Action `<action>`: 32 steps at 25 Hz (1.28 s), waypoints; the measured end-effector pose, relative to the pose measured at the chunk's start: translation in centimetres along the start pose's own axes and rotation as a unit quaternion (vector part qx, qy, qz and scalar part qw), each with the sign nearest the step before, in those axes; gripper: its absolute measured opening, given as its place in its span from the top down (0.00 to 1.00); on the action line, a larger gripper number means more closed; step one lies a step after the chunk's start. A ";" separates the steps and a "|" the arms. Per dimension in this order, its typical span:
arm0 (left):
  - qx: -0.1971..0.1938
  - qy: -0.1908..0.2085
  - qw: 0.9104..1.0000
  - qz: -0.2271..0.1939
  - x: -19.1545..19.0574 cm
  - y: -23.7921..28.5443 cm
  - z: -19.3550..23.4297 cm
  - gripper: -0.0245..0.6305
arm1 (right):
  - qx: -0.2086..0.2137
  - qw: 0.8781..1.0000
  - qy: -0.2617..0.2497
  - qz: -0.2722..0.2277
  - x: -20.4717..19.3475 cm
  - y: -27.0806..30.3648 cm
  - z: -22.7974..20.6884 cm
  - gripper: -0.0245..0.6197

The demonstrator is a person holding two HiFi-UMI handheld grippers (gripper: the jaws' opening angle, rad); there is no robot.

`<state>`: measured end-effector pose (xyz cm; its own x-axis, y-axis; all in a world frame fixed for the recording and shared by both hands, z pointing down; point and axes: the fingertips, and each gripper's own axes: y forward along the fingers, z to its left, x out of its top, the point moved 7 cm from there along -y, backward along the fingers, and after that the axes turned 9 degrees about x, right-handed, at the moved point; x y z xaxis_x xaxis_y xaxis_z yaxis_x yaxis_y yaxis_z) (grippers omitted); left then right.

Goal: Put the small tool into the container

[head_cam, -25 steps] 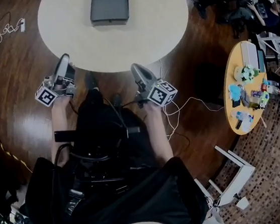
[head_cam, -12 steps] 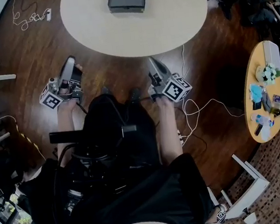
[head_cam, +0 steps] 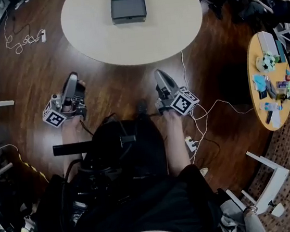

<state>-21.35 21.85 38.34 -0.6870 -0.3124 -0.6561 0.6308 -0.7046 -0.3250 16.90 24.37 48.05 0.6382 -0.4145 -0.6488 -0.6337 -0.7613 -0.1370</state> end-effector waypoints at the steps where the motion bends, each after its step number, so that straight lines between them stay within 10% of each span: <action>1: -0.001 -0.007 1.000 0.001 0.2 -0.9 0.1 0.95 | 0.000 1.000 0.000 -0.007 -0.8 0.1 1.1 0.99; 15: -0.026 -0.064 0.996 0.055 -1.3 -7.9 1.0 0.95 | -0.075 0.996 -0.033 -0.035 -8.6 -3.7 13.1 0.99; 32: -0.046 -0.070 0.995 0.054 -2.3 -4.2 -4.3 0.96 | 0.008 0.994 -0.055 -0.092 -3.0 -4.8 13.3 0.99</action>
<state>-20.89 28.24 38.29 -0.6522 -0.4735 -0.5919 0.7299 -0.6030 -0.3219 12.16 35.90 40.72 0.6937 -0.2110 -0.6887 -0.5172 -0.8113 -0.2725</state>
